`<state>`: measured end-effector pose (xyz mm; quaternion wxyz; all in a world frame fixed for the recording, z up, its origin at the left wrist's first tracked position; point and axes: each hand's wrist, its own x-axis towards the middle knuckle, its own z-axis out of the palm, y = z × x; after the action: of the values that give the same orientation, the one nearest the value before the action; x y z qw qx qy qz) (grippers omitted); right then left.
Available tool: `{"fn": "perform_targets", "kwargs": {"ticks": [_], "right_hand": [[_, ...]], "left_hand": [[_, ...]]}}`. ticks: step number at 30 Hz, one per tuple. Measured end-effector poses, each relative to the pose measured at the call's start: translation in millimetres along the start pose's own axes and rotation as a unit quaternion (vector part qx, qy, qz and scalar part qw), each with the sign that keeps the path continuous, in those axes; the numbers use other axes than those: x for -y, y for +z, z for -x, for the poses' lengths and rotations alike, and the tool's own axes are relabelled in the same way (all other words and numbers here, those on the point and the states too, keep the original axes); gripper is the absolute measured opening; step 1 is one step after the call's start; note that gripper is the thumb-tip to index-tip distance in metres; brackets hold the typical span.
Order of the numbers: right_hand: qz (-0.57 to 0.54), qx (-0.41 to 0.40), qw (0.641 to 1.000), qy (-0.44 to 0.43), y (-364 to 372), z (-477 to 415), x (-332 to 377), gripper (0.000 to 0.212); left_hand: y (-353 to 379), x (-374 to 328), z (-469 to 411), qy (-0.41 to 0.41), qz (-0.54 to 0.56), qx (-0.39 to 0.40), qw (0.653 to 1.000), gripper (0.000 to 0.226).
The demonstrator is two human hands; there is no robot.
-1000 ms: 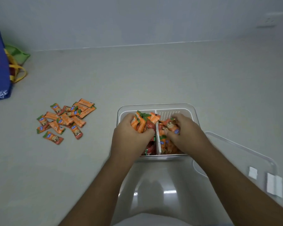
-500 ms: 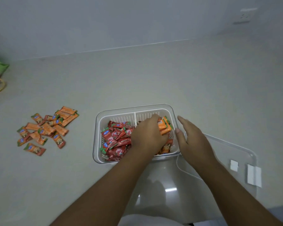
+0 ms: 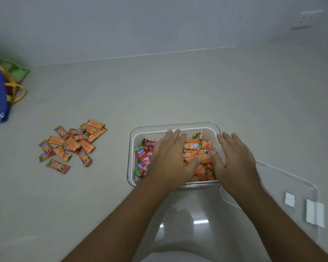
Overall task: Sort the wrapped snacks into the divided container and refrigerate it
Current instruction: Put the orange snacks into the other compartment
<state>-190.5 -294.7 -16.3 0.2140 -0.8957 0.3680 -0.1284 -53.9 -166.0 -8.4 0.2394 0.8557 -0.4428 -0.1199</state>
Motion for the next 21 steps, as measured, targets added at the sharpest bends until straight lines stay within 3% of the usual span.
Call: {"fn": "perform_targets", "kwargs": {"ticks": [7, 14, 18, 21], "right_hand": [[0.002, 0.056, 0.993, -0.101, 45, -9, 113, 0.061], [-0.024, 0.106, 0.977, -0.181, 120, -7, 259, 0.058], [-0.054, 0.130, 0.976, -0.168, 175, -14, 322, 0.042], [-0.051, 0.171, 0.979, -0.103, 218, -28, 347, 0.033]], "left_hand": [[-65, 92, 41, -0.069, 0.006, -0.070, 0.995, 0.070], [-127, 219, 91, -0.157, -0.001, -0.114, 0.981, 0.060], [-145, 301, 109, -0.191, -0.032, -0.101, 0.976, 0.040], [-147, 354, 110, -0.207, -0.086, -0.044, 0.974, 0.039]]}}
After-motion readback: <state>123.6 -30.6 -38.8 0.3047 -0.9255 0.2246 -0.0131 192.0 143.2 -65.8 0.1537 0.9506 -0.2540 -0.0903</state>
